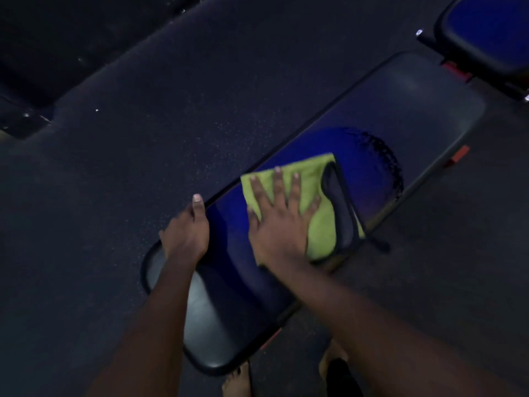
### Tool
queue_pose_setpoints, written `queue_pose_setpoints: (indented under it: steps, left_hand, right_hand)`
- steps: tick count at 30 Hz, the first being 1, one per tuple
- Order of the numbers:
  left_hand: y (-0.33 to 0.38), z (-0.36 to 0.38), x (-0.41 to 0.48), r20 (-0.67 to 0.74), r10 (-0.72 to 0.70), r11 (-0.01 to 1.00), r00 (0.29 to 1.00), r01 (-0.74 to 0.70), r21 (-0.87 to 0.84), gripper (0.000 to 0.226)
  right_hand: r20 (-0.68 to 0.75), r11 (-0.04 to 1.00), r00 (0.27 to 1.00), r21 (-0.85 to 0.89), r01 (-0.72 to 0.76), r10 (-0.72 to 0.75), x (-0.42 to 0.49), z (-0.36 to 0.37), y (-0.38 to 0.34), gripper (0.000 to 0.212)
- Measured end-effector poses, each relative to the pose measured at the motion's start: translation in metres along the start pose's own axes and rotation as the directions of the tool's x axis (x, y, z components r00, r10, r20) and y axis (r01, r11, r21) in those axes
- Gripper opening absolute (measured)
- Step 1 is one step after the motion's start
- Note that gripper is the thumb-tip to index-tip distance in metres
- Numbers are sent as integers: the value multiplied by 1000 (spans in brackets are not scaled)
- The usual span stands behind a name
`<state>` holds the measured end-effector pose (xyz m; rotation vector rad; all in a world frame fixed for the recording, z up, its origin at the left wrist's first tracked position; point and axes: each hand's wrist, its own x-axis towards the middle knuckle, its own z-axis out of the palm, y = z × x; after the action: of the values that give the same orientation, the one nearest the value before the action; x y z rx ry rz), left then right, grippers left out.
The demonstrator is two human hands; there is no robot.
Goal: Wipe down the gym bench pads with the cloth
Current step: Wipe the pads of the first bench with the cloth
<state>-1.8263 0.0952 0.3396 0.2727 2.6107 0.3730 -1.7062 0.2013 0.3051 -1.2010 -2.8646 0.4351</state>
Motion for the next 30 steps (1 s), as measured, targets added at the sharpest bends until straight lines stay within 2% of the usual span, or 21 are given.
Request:
queue_pose_setpoints:
  steps: [1,3,6,9,11,12,15,17,19,22,25,28,30]
  left_hand:
    - [-1,0,0,-2,-2,1000,1000,2,4,70]
    - [1,0,-2,-8,-3,1000,1000,3,-2,69]
    - [2,-4,-3,-1,-11,1000,1000,11,-19,69]
    - [2,-8,-3,19,-15,1000,1000,16,-13,70]
    - [3,-8,-1,37,-22,1000,999,22,-8,72]
    - [3,-8,0,44,-26,1000,999,27,-12,74]
    - [3,-5,2,36,-44,998,998,45,-36,77]
    - [5,-4,1,22,-70,996,997,71,-49,79]
    - [12,-1,-3,-17,-78,996,997,77,-50,76]
    - [32,6,-1,-72,20,998,997,-25,-63,69]
    - [56,13,9,-24,121,980,992,-124,-159,72]
    - [83,15,18,70,129,972,989,-112,-209,75]
    - [94,17,23,116,123,984,985,-106,-146,77]
  right_hand:
    - [3,998,998,-16,63,-63,25,-4,9,63]
    - [0,995,997,-59,77,-77,72,-15,42,60]
    - [-50,993,994,-62,-100,97,99,-34,101,58]
    - [-129,965,956,12,-263,263,42,-36,111,59]
    - [-108,943,937,47,-330,333,-18,-24,74,61]
    - [-76,949,946,41,-313,315,-43,-16,47,63]
    - [20,993,993,24,-117,117,-58,2,-16,70]
    - [35,999,999,34,12,-14,-14,0,-17,68]
    - [8,995,995,-16,97,-97,46,-9,13,62]
    - [-18,997,999,-71,-30,28,115,-32,87,58]
    - [-132,977,969,-8,-211,208,99,-47,146,57]
    - [-140,935,924,41,-353,355,28,-41,131,58]
    - [-64,953,951,16,-301,302,0,-31,97,61]
